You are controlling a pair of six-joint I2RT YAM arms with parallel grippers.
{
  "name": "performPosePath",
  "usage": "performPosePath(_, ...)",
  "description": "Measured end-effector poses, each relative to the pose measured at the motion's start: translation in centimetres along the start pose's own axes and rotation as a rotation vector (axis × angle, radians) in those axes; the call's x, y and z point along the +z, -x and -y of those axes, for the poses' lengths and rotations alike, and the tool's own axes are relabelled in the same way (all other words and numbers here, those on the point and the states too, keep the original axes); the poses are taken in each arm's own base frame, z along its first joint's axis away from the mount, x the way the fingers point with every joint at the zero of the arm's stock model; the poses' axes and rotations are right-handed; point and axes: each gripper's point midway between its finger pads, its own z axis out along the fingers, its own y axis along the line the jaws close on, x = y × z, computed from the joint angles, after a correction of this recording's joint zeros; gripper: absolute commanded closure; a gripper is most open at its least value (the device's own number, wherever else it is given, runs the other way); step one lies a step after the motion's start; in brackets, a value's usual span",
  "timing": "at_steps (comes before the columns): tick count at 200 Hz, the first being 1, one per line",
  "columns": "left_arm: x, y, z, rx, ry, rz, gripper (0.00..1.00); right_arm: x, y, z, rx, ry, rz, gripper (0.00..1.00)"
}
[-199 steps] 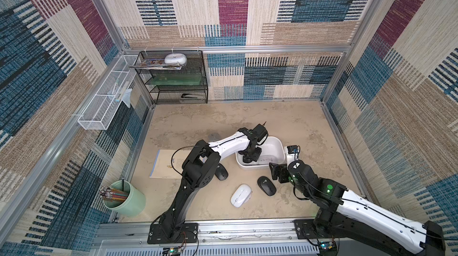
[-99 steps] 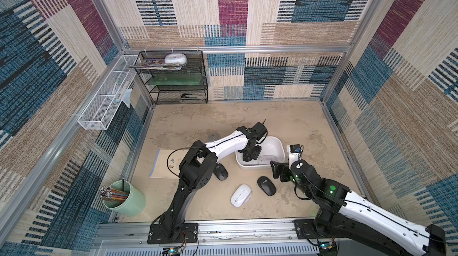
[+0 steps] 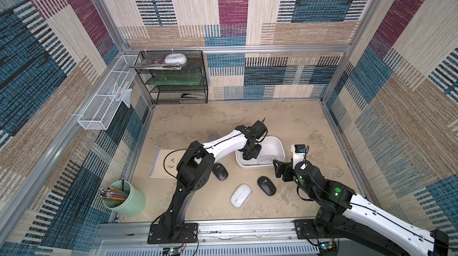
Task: Take out the mouse from the storage box
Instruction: Pick up the mouse from the storage box, then place the mouse at the center of the board.
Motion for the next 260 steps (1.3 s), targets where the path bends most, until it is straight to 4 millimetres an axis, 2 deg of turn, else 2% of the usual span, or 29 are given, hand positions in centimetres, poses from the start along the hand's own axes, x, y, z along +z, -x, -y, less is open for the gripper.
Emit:
performPosePath(23,-2.0,0.9,0.0,0.005,-0.003,0.044,0.79,0.2,0.1,0.5,-0.005,-0.035,0.001,0.08)
performPosePath(63,-6.0,4.2,-0.3,0.012,-0.01,0.134,0.78,0.7,0.2,1.7,-0.003,-0.101,0.001,0.07)
performPosePath(74,-6.8,5.0,-1.1,-0.002,-0.004,0.151,0.78,0.8,0.3,2.0,0.002,-0.113,0.002,0.07)
performPosePath(102,-8.0,6.8,-4.7,-0.065,0.04,0.171,0.76,1.2,0.4,2.7,0.012,-0.133,-0.002,0.07)
performPosePath(127,-6.8,7.7,-9.4,-0.145,0.094,0.144,0.77,1.6,0.3,3.1,0.017,-0.143,-0.018,0.07)
performPosePath(145,-5.2,7.3,-12.5,-0.198,0.136,0.102,0.77,1.8,0.1,2.9,0.026,-0.125,-0.019,0.07)
performPosePath(159,-3.8,6.8,-14.0,-0.232,0.153,0.064,0.77,1.8,-0.1,2.8,0.03,-0.111,-0.028,0.07)
performPosePath(205,-0.7,6.2,-16.1,-0.281,0.168,0.008,0.75,1.8,-0.3,2.1,0.05,-0.063,-0.039,0.07)
performPosePath(260,2.5,5.8,-16.2,-0.281,0.17,-0.037,0.69,1.4,-0.2,1.9,0.086,-0.041,-0.039,0.07)
